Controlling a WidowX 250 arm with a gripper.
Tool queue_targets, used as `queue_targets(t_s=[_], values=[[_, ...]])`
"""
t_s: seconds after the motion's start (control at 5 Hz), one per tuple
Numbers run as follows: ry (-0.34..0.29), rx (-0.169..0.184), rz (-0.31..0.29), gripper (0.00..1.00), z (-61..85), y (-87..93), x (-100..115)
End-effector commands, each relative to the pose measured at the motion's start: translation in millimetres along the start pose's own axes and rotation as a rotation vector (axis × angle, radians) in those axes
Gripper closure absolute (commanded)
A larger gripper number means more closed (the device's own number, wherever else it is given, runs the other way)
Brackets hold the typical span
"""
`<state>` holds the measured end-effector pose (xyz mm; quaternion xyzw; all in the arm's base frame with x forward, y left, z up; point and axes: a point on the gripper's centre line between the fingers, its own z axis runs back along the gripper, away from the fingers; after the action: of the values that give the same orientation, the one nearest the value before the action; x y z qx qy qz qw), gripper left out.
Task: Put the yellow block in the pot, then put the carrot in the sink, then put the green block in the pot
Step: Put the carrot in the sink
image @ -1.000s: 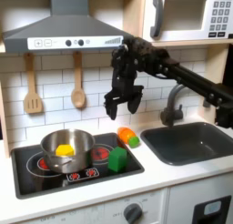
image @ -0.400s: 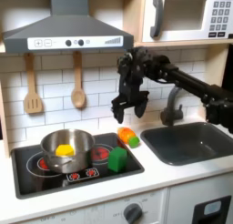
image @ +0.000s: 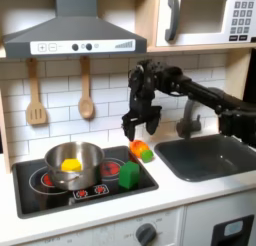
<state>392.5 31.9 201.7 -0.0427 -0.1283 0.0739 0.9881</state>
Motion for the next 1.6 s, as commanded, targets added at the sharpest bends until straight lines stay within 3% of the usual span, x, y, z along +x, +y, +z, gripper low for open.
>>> queue_targets(t_s=[0.0, 0.4, 1.4], values=[[0.011, 0.013, 0.006, 0.00, -15.2, -3.6, 8.2], [0.034, 0.011, -0.021, 0.00, -31.2, -17.9, 6.1], [0.116, 0.042, -0.018, 0.00, -65.1, -8.9, -1.5]])
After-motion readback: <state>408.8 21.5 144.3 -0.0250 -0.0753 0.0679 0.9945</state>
